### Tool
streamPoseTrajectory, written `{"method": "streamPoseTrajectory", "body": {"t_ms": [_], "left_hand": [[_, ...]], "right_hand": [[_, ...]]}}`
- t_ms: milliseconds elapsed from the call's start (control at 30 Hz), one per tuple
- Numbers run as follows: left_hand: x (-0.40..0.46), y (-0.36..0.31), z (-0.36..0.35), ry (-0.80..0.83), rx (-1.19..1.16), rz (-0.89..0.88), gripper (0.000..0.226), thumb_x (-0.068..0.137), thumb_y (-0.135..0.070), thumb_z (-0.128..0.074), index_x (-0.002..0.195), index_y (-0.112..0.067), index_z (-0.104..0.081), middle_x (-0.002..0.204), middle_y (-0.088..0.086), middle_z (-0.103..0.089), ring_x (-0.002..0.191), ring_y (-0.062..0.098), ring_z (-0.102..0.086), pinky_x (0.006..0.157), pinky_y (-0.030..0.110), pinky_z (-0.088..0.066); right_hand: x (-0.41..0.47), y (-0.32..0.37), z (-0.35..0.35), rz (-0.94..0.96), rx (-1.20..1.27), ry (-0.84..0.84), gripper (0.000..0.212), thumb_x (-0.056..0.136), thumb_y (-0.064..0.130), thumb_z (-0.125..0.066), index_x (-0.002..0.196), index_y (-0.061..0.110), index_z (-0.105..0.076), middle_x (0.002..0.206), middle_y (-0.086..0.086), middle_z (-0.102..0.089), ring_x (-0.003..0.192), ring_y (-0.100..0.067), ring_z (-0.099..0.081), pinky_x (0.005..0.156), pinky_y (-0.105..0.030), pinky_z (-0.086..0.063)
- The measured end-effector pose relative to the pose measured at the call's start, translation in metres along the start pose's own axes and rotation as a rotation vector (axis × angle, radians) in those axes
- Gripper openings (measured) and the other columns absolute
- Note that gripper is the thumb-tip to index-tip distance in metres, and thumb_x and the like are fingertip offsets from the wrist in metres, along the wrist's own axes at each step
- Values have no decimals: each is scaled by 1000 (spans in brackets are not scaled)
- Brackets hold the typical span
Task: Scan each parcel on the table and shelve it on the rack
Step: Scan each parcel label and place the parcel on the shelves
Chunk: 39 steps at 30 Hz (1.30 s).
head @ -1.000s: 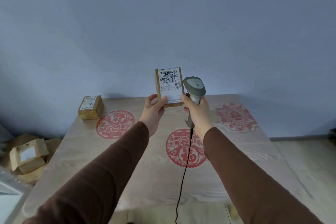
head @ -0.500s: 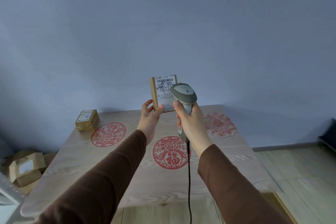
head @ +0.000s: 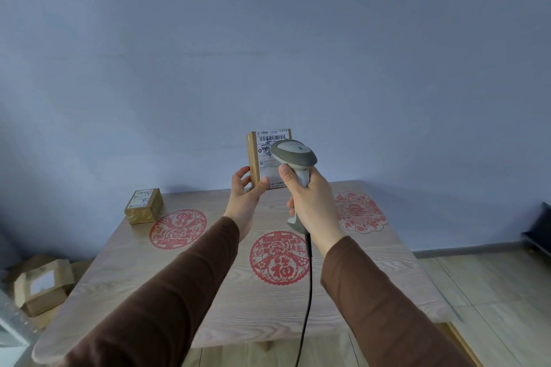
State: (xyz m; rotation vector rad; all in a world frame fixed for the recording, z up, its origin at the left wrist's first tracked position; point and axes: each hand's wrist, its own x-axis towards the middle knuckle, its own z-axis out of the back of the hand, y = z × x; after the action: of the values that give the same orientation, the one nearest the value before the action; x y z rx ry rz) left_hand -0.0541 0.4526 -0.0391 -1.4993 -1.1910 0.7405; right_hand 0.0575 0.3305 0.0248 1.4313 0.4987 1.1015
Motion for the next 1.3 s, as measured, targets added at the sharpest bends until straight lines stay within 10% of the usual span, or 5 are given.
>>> {"method": "streamPoseTrajectory", "body": {"t_ms": [800,1000,1200,1300], "left_hand": [[-20,-21,49,-92,-15,-39,62,97,-22,-72,147,-21,-38,142,10,-56,125,23,-62,108,34,-47],[-44,-43,115,-216,-57,-66,63,93,-25,-75,145,-20,-40,140,10,-63,125,22,-66,106,33,-50],[-95,-90,212,-377,-65,-125,72,87,-30,-76,147,-20,-37,138,12,-62,112,16,-73,85,23,-60],[-131,-116,273,-498,-54,-147,56,96,-23,-70,143,-23,-39,141,12,-61,123,17,-66,98,22,-51]], "right_hand": [[-5,0,-40,-24,148,87,27,93,57,-65,108,35,-64,63,19,-63,48,-7,-55,45,-24,-48],[-9,2,-102,-76,327,143,34,94,48,-69,123,32,-63,82,9,-68,57,-7,-55,51,-28,-47],[-34,22,-208,-110,372,292,46,96,43,-68,132,16,-61,122,-13,-71,110,-25,-67,98,-43,-52],[-60,41,-276,-138,383,376,38,95,43,-69,120,14,-66,102,-5,-75,90,-14,-70,80,-30,-56]]}}
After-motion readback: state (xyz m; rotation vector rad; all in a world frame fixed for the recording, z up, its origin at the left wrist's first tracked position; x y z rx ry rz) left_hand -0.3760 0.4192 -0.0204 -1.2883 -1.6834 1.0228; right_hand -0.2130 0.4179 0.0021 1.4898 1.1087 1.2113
